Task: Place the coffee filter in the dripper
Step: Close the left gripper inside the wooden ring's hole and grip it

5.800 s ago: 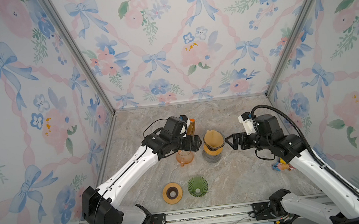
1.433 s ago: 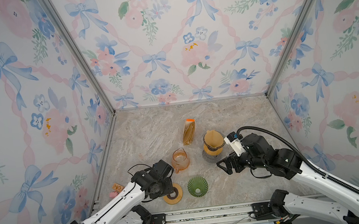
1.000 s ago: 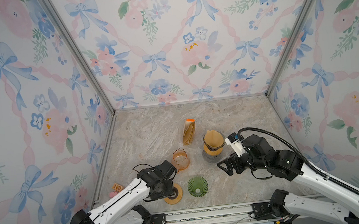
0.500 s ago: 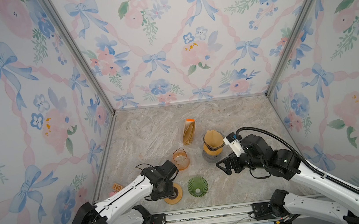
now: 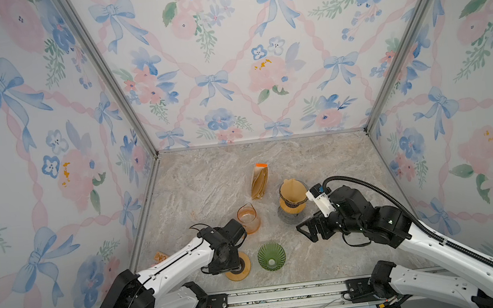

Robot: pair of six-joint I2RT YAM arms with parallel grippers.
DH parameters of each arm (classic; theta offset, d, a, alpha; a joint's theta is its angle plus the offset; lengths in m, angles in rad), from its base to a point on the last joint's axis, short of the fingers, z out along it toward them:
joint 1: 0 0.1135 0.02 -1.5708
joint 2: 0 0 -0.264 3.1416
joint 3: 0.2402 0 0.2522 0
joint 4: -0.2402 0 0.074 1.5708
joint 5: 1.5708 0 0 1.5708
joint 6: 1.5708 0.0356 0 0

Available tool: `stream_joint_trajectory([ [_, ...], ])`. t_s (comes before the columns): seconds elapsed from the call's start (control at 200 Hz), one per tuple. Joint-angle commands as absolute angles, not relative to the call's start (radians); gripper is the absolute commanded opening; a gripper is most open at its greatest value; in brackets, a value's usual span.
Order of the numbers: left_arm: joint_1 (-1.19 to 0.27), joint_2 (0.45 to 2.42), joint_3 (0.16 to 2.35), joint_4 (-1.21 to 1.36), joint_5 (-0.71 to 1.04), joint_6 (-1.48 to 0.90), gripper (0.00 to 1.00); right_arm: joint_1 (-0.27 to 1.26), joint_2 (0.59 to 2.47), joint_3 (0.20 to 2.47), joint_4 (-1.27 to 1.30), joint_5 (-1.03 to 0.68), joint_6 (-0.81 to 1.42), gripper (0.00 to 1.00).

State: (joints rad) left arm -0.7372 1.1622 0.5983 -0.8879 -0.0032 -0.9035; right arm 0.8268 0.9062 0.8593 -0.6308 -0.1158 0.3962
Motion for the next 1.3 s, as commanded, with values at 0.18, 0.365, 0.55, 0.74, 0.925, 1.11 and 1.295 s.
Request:
stream_joint_trajectory([
  [0.18,-0.742,1.169,0.615,-0.865,-0.019,-0.929,0.44,0.838,0.874,0.832,-0.622,-0.089,0.397,0.96],
  [0.365,-0.736,1.158,0.632,-0.865,-0.048,-0.954,0.38,0.838,0.868,0.831,-0.628,-0.083,0.398,0.96],
  [0.55,-0.69,1.125,0.634,-0.862,-0.067,-0.973,0.35,0.838,0.863,0.819,-0.614,-0.086,0.408,0.96],
  [0.74,-0.589,1.084,0.65,-0.857,-0.075,-0.94,0.3,0.838,0.861,0.813,-0.606,-0.087,0.409,0.96],
  [0.925,-0.484,1.071,0.651,-0.815,-0.086,-0.905,0.31,0.838,0.865,0.812,-0.607,-0.086,0.408,0.96],
  [1.11,-0.395,1.083,0.627,-0.715,-0.052,-0.888,0.29,0.838,0.865,0.813,-0.605,-0.085,0.408,0.96],
  [1.295,-0.372,1.13,0.614,-0.685,-0.071,-0.867,0.3,0.838,0.861,0.811,-0.609,-0.081,0.41,0.96],
])
